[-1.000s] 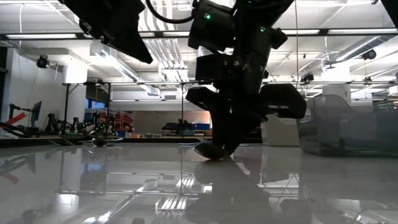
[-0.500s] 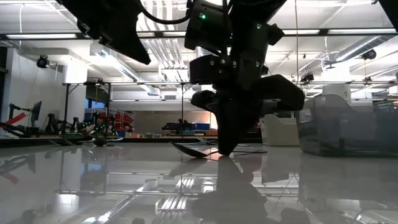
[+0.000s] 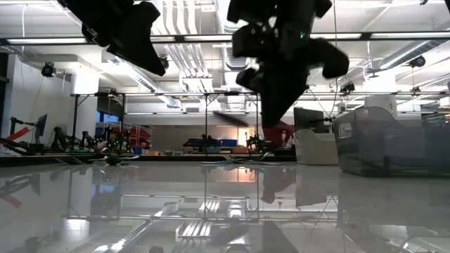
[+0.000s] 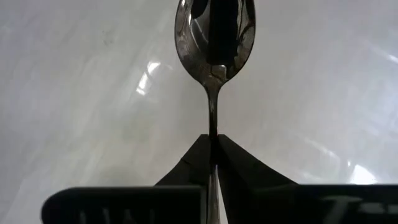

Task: Sort silverware by color (type)
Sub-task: Put the black spoon into the black bin, then put the blue spoon into the white bin

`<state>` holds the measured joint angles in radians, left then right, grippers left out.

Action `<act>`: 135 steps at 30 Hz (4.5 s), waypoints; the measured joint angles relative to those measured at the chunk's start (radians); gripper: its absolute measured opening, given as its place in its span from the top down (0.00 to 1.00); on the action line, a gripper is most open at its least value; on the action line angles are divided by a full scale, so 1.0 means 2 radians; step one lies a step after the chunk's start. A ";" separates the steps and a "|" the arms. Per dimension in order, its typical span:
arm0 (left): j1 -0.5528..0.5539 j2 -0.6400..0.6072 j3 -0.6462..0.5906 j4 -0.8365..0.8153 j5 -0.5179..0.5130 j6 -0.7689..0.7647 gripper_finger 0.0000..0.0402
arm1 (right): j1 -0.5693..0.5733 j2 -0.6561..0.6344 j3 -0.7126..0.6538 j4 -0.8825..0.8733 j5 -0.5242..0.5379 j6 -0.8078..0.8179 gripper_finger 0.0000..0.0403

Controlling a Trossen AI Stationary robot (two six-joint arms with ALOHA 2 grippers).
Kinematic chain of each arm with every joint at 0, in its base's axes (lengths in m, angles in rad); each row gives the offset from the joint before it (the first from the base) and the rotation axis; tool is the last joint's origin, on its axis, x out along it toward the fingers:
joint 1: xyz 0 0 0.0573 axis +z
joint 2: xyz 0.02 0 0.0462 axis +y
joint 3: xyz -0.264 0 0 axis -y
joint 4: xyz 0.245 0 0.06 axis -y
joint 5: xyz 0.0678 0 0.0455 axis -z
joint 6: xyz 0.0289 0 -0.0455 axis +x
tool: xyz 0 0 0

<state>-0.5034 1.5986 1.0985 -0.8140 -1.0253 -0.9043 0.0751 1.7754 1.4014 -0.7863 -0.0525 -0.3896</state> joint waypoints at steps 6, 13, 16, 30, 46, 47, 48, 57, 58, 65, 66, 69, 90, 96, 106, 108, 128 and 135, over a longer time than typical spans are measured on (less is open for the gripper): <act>0.000 0.000 0.000 -0.001 0.008 -0.002 0.80 | -0.002 -0.061 -0.005 -0.068 0.002 0.056 0.98; 0.000 0.000 0.000 -0.003 0.008 -0.011 0.80 | 0.009 -0.154 -0.040 -0.079 0.001 0.196 0.98; 0.000 0.000 -0.001 -0.004 0.008 -0.015 0.80 | 0.024 -0.190 -0.078 -0.083 0.011 0.248 0.98; 0.000 0.000 0.000 -0.009 0.043 -0.015 0.80 | 0.107 -0.324 -0.265 -0.103 0.052 0.434 0.97; 0.000 0.000 0.000 -0.010 0.077 -0.026 0.80 | 0.111 -0.347 -0.311 -0.102 0.046 0.484 0.97; 0.000 0.000 0.000 -0.011 0.077 -0.026 0.80 | 0.111 -0.347 -0.311 -0.102 0.041 0.484 0.97; 0.000 0.000 0.000 -0.012 0.077 -0.026 0.80 | 0.111 -0.347 -0.311 -0.102 0.035 0.485 0.97; 0.000 0.000 0.000 -0.021 0.077 -0.026 0.80 | 0.111 -0.344 -0.311 -0.100 0.008 0.477 0.97; 0.000 0.000 0.000 -0.021 0.077 -0.026 0.80 | 0.111 -0.344 -0.311 -0.100 0.008 0.477 0.97; 0.006 0.000 0.000 -0.021 0.074 -0.028 0.80 | 0.110 -0.337 -0.311 -0.100 0.009 0.484 0.97; 0.008 0.000 0.000 -0.021 0.073 -0.028 0.80 | 0.110 -0.336 -0.311 -0.100 0.009 0.486 0.97; 0.019 0.000 0.000 -0.022 0.071 -0.028 0.80 | 0.110 -0.333 -0.311 -0.100 0.009 0.487 0.97; 0.156 -0.064 0.000 -0.099 0.037 0.003 0.80 | 0.109 -0.333 -0.311 -0.096 0.079 0.497 0.59; 0.157 -0.084 0.000 -0.100 0.037 0.005 0.80 | 0.109 -0.333 -0.311 -0.082 0.100 0.513 0.58; 0.161 -0.084 0.000 -0.102 0.029 0.053 0.80 | 0.046 -0.331 -0.311 0.019 0.168 0.399 0.61; 0.166 -0.085 0.000 -0.103 0.016 0.065 0.80 | 0.015 -0.330 -0.311 0.072 0.185 0.355 0.61; 0.222 -0.097 -0.001 -0.091 -0.002 0.079 0.80 | -0.217 -0.181 -0.295 0.346 -0.018 0.163 0.62; 0.223 -0.097 -0.001 -0.098 -0.003 0.121 0.80 | -0.218 -0.101 -0.219 0.337 -0.017 0.093 0.62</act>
<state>-0.0575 1.4048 1.0973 -1.0095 -1.0310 -0.6615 -0.3607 1.5742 0.9643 -0.1120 -0.0867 -0.2039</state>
